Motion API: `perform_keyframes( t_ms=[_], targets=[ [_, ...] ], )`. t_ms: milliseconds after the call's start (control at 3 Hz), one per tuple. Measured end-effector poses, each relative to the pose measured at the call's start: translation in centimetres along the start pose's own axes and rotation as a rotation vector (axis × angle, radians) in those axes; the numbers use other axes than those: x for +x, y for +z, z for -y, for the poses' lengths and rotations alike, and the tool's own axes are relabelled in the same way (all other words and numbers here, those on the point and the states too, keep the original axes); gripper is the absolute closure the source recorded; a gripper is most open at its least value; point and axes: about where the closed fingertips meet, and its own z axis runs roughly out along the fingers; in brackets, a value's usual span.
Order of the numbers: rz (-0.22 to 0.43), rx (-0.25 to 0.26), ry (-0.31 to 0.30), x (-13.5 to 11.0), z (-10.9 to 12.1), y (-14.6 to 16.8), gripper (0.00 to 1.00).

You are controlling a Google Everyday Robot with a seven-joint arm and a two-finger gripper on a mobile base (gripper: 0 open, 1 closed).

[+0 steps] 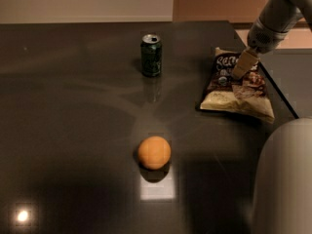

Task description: Move brown chip bag near orange

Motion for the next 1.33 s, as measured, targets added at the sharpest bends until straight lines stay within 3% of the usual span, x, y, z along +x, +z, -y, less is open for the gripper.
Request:
perform_keyframes(
  t_ms=[333,667,1333],
  targets=[
    [0.024,-0.013,-0.017,-0.2,-1.1,-1.3,0.87],
    [0.059,-0.040,-0.039,-0.3,-3.4,-3.5,1.00],
    [0.100,-0.097,-0.170,-0.7,-9.4,-7.9,1.00]
  ],
)
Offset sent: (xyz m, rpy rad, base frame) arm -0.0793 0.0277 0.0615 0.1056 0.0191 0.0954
